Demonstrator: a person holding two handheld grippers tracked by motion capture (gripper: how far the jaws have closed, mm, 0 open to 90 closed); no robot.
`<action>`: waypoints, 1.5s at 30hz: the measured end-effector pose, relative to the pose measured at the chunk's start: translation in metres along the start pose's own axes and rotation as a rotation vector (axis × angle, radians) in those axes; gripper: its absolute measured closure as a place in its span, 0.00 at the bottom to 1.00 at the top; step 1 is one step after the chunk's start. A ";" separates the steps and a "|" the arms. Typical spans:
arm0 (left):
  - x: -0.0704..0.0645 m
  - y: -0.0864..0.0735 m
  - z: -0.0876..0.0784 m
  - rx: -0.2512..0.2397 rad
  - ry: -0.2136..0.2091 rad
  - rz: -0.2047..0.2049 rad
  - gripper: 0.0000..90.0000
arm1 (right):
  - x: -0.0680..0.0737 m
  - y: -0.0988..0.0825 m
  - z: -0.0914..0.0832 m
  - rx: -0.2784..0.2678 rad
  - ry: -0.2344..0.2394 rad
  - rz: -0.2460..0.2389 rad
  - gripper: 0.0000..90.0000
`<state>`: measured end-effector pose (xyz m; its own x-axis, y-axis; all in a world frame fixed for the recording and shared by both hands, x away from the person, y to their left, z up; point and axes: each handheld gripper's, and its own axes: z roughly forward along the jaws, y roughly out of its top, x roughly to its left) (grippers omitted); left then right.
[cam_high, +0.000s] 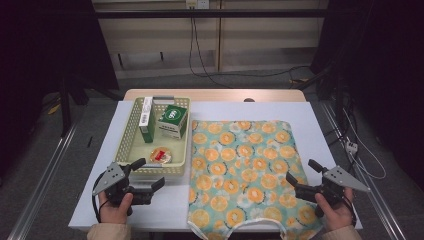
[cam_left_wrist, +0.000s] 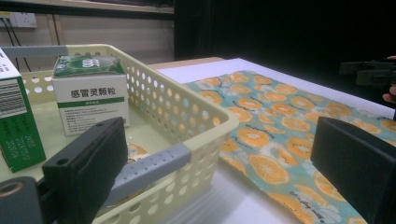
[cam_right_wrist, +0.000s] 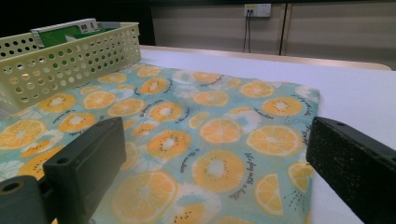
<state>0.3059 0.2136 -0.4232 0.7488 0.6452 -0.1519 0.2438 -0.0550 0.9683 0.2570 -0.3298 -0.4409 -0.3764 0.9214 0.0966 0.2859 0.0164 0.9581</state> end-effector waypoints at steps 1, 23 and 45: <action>0.000 0.000 0.000 0.001 0.001 0.006 0.04 | 0.000 0.000 0.000 -0.001 -0.002 -0.001 0.06; -0.010 0.004 0.008 0.009 -0.037 0.038 0.04 | -0.004 0.002 0.003 0.061 0.015 -0.028 0.07; -0.024 0.004 0.020 0.045 -0.090 0.063 0.04 | -0.030 0.005 0.014 0.266 -0.093 -0.014 0.17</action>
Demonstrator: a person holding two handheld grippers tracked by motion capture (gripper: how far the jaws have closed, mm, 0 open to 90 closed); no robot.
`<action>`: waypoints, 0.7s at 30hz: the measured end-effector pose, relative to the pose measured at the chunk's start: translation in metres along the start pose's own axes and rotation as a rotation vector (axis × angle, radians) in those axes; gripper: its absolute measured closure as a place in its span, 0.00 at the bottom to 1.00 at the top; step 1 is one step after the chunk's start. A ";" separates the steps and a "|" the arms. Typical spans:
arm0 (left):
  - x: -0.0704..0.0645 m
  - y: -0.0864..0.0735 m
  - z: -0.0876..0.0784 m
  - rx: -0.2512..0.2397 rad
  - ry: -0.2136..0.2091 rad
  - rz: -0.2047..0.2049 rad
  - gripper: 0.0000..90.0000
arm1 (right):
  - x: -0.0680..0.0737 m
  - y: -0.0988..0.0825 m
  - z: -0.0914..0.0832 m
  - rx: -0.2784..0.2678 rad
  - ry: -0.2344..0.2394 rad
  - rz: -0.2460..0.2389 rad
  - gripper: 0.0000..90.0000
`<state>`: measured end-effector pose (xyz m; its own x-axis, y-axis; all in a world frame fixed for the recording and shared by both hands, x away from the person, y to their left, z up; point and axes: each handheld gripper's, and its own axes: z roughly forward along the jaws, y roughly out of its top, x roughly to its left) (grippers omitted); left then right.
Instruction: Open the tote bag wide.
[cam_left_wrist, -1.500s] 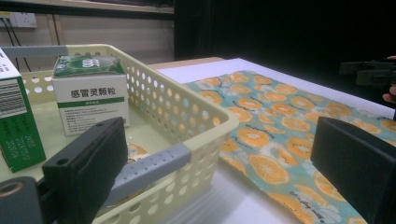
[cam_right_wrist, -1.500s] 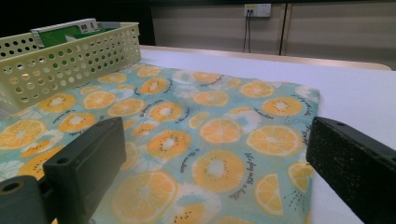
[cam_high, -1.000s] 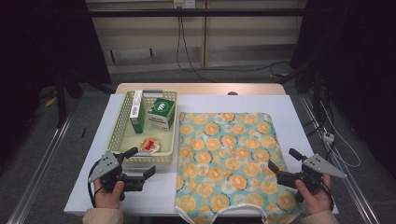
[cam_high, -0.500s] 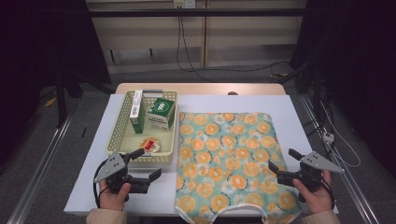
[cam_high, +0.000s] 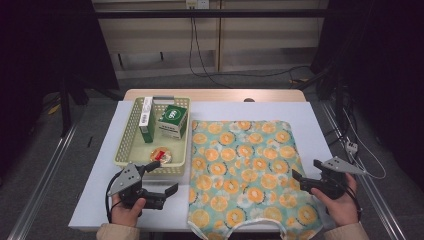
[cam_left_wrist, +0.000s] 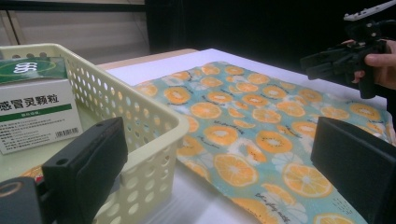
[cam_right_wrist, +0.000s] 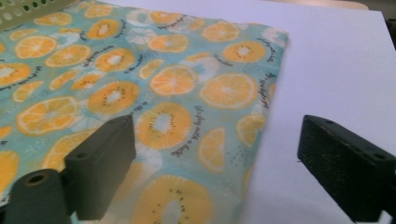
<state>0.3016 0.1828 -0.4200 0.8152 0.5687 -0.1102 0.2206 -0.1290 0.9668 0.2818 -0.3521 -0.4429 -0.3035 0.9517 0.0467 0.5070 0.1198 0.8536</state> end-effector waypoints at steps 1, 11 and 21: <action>0.000 0.000 0.000 0.000 -0.001 0.000 0.04 | 0.000 0.000 0.000 0.000 0.000 0.000 0.17; 0.000 0.000 0.000 0.001 0.000 0.002 0.04 | -0.020 0.020 0.040 0.102 -0.075 0.004 0.29; -0.001 0.001 0.000 -0.010 -0.020 -0.010 0.04 | -0.027 0.036 0.095 0.205 -0.082 0.005 0.47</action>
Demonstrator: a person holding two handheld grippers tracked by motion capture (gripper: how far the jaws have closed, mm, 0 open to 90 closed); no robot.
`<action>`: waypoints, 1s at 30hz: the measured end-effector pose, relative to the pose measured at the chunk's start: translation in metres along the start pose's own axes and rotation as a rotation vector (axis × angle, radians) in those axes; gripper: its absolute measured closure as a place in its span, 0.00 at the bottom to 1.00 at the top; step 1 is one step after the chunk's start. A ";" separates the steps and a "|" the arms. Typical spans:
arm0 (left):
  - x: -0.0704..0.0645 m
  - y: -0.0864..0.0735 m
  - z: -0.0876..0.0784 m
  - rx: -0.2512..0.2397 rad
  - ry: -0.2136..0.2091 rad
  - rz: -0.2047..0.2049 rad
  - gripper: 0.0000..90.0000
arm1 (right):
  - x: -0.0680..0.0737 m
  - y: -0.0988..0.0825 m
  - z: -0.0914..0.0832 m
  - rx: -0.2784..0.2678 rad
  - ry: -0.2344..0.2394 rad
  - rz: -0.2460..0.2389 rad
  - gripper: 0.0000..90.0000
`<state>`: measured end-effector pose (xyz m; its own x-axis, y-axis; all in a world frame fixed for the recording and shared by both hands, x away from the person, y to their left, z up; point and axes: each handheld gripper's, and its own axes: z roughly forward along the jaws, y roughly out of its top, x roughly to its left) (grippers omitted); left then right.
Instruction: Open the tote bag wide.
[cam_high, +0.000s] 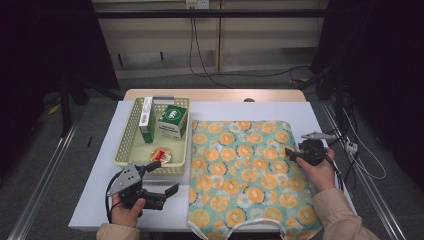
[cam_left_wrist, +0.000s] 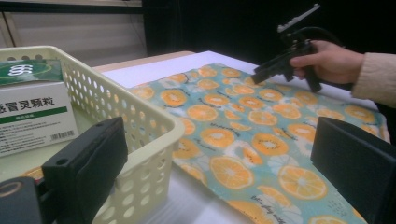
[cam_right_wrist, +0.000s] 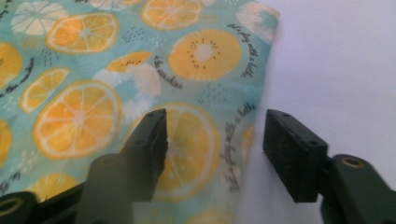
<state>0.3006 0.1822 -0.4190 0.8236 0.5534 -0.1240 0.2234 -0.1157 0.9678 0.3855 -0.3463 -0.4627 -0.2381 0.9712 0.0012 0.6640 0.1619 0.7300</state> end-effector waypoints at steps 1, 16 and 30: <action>0.000 0.000 0.000 0.003 -0.002 0.002 0.04 | 0.001 0.003 0.002 0.007 -0.005 0.011 0.49; -0.001 -0.002 0.003 0.016 -0.011 0.004 0.04 | -0.023 0.015 0.001 -0.037 -0.024 0.105 1.00; -0.002 -0.003 0.006 0.029 -0.015 0.010 0.04 | -0.020 0.015 -0.023 -0.056 -0.035 -0.003 0.41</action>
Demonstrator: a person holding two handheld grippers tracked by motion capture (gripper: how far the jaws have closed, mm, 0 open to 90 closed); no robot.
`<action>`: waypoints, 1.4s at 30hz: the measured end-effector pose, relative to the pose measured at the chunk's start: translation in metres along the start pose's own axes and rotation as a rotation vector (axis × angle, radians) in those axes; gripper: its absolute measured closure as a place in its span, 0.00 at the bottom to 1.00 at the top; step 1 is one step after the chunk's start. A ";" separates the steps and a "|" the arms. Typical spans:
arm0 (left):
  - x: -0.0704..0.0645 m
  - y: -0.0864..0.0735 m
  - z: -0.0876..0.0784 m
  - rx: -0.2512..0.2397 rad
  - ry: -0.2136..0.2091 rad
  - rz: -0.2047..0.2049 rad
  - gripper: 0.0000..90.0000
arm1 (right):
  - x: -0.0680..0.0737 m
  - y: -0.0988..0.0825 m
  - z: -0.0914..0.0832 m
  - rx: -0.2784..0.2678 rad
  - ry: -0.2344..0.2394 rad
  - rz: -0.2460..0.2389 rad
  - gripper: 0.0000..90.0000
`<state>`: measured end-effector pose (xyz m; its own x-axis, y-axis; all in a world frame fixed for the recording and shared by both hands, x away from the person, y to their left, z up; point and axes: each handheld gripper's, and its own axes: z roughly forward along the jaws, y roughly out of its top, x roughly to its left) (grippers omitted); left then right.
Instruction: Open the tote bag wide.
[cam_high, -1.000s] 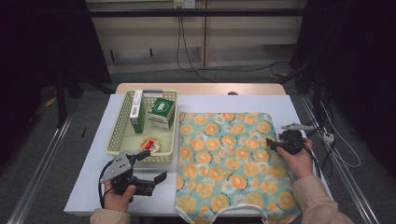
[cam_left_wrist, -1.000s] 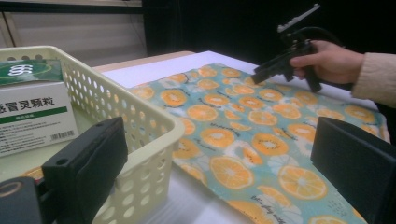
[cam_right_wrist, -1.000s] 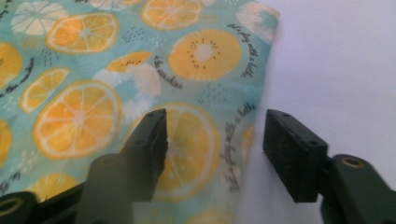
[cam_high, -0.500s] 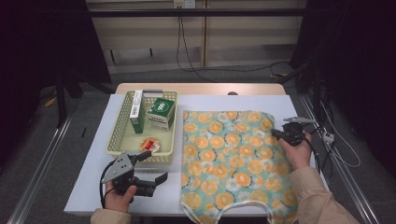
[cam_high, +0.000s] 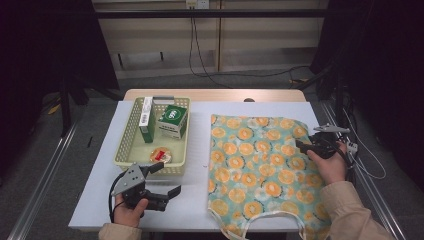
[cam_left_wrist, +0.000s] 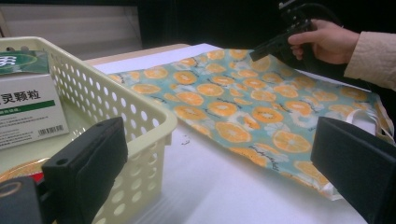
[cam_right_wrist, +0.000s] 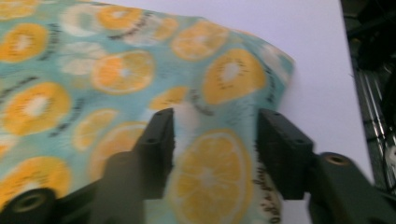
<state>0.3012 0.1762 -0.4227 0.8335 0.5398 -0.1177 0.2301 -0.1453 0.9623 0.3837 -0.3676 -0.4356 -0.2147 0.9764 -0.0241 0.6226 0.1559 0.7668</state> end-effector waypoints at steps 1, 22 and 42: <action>-0.001 0.000 0.000 0.002 0.002 -0.002 0.04 | 0.000 0.000 0.000 0.000 0.000 0.000 0.41; -0.002 0.000 -0.004 -0.006 0.002 0.003 0.04 | 0.124 0.002 -0.038 -0.035 0.413 -0.282 0.17; -0.002 -0.001 -0.004 0.002 0.005 -0.007 0.04 | 0.144 -0.054 -0.063 0.075 0.638 -0.428 0.16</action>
<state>0.2977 0.1785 -0.4230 0.8293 0.5452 -0.1228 0.2367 -0.1437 0.9609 0.2719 -0.2447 -0.4401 -0.8263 0.5571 0.0826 0.4317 0.5323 0.7282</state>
